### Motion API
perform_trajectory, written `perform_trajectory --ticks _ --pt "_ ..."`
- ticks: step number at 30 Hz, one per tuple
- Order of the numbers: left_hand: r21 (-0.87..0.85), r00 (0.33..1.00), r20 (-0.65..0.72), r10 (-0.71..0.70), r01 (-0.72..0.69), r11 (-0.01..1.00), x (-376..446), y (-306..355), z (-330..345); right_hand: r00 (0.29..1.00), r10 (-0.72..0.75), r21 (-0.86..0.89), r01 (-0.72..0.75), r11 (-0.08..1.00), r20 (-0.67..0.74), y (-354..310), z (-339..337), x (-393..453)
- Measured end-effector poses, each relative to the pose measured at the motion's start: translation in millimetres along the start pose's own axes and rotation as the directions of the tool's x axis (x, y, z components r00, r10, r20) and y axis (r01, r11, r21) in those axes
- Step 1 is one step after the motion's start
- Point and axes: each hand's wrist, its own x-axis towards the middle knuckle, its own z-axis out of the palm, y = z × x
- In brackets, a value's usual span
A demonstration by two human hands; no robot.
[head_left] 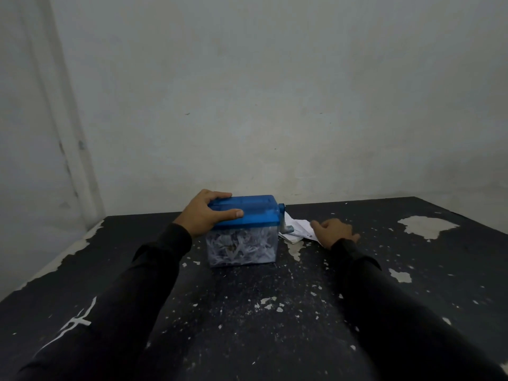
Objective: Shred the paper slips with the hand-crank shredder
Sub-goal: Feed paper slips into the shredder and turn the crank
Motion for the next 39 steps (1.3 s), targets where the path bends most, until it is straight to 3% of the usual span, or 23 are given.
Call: perform_trajectory --ticks 8,12,16,19,25,31,36,39 --pt "0.004 1.0 0.001 0.004 -0.004 1.0 -3 2 0 0.997 -0.049 -0.067 0.053 0.996 0.067 4 2 16" --pt "-0.001 1.0 -0.001 0.005 -0.005 1.0 -3 4 0 0.995 -0.091 -0.063 0.093 0.994 0.031 6 6 19" --pt "0.004 1.0 0.0 0.004 -0.004 1.0 -4 6 0 0.989 -0.145 -0.198 0.135 0.971 -0.035 3 4 16" --pt "0.011 1.0 0.002 0.003 -0.003 1.0 -4 6 0 0.987 -0.155 -0.204 0.144 0.968 -0.038 2 4 14" --pt "0.004 1.0 -0.015 -0.011 0.011 1.0 -6 9 0 0.982 -0.172 0.126 0.18 0.976 -0.076 8 5 13" --pt "0.017 0.998 0.037 -0.043 0.042 0.999 -9 12 -1 0.948 -0.278 0.503 0.319 0.803 -0.158 -13 -30 -3" --pt "0.141 0.991 0.104 -0.081 0.066 0.988 -3 23 -12 0.862 -0.461 0.552 0.493 0.672 -0.21 -56 -67 -22" --pt "0.057 0.996 0.069 -0.047 0.043 0.997 3 40 -14 0.782 -0.596 0.542 0.586 0.602 -0.184 -88 -84 -32"
